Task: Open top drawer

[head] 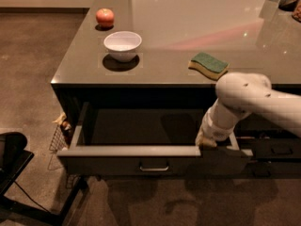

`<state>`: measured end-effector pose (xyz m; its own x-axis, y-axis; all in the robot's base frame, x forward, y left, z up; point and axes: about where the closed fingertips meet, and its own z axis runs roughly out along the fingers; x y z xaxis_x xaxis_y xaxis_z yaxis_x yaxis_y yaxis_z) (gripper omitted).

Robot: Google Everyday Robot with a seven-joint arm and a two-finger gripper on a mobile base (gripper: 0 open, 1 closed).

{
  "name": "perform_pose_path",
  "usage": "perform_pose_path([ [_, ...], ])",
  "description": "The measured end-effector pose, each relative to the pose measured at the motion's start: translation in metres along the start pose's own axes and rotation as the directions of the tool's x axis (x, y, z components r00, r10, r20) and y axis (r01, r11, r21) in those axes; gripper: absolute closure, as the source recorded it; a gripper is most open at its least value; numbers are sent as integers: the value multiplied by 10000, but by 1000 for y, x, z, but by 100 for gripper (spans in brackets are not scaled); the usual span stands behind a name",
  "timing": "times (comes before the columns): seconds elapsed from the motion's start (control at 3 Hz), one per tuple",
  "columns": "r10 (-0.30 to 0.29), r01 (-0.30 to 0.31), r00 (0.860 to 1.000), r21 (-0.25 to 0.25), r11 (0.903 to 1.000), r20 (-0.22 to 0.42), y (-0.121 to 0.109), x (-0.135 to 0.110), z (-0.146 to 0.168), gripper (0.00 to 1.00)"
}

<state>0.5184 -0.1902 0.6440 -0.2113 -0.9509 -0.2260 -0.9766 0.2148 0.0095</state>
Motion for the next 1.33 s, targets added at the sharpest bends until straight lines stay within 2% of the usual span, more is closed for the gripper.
perform_pose_path([
  [0.33, 33, -33, 10000, -43, 10000, -15, 3, 1, 1, 100],
  [0.67, 110, -125, 9992, -403, 9991, -386, 42, 7, 0, 100],
  [1.0, 277, -348, 9958, -812, 9961, -872, 94, 27, -12, 100],
  [1.33, 354, -440, 9954, -966, 9944, -889, 115, 36, -13, 100],
])
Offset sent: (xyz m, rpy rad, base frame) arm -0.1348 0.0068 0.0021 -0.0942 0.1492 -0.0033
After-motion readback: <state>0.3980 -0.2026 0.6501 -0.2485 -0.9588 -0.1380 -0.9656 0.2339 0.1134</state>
